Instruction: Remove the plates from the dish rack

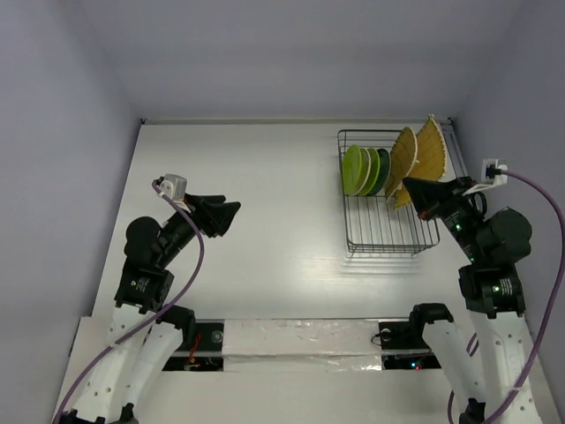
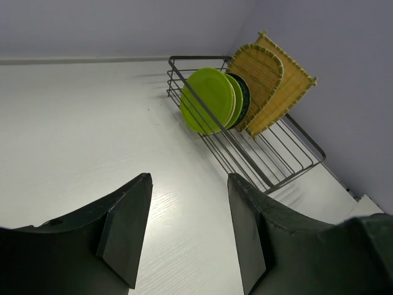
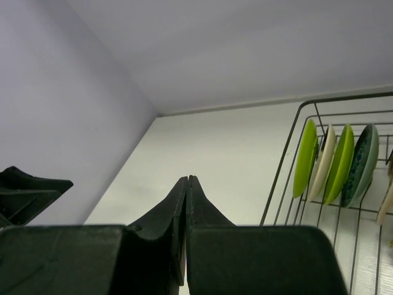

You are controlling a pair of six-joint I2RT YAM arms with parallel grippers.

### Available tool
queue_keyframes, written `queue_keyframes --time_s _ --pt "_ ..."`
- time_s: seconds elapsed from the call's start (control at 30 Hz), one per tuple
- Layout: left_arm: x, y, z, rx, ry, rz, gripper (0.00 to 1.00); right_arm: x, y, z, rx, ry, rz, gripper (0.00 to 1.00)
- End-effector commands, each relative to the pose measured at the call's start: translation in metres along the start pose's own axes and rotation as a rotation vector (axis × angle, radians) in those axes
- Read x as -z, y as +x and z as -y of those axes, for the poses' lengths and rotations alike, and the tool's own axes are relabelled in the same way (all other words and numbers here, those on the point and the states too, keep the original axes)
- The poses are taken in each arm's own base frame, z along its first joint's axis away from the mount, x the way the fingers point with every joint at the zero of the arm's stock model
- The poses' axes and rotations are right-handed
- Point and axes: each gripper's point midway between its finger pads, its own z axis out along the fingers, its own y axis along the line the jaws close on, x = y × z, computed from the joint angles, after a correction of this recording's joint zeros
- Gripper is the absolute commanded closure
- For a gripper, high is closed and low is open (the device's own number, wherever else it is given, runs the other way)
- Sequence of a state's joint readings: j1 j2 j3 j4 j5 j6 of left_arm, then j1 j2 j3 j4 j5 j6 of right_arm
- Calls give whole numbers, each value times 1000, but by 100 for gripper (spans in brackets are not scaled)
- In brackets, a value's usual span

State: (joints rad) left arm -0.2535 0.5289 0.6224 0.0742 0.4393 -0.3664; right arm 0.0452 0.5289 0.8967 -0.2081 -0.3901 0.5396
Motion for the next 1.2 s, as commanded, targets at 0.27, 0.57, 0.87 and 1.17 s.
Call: queue_keyframes --time_s 0.27,0.57,0.87,1.17 --pt "2 -22 12 -48 38 53 76 -51 15 -34 34 -35 -99 100" --pt "3 -23 2 -35 -26 63 100 -93 50 39 206 354 -230 94" --pt "3 -23 0 -34 -33 63 71 -135 102 91 320 535 -377 53" --pt "2 -21 -2 -33 -39 54 63 -176 129 125 387 670 -431 58"
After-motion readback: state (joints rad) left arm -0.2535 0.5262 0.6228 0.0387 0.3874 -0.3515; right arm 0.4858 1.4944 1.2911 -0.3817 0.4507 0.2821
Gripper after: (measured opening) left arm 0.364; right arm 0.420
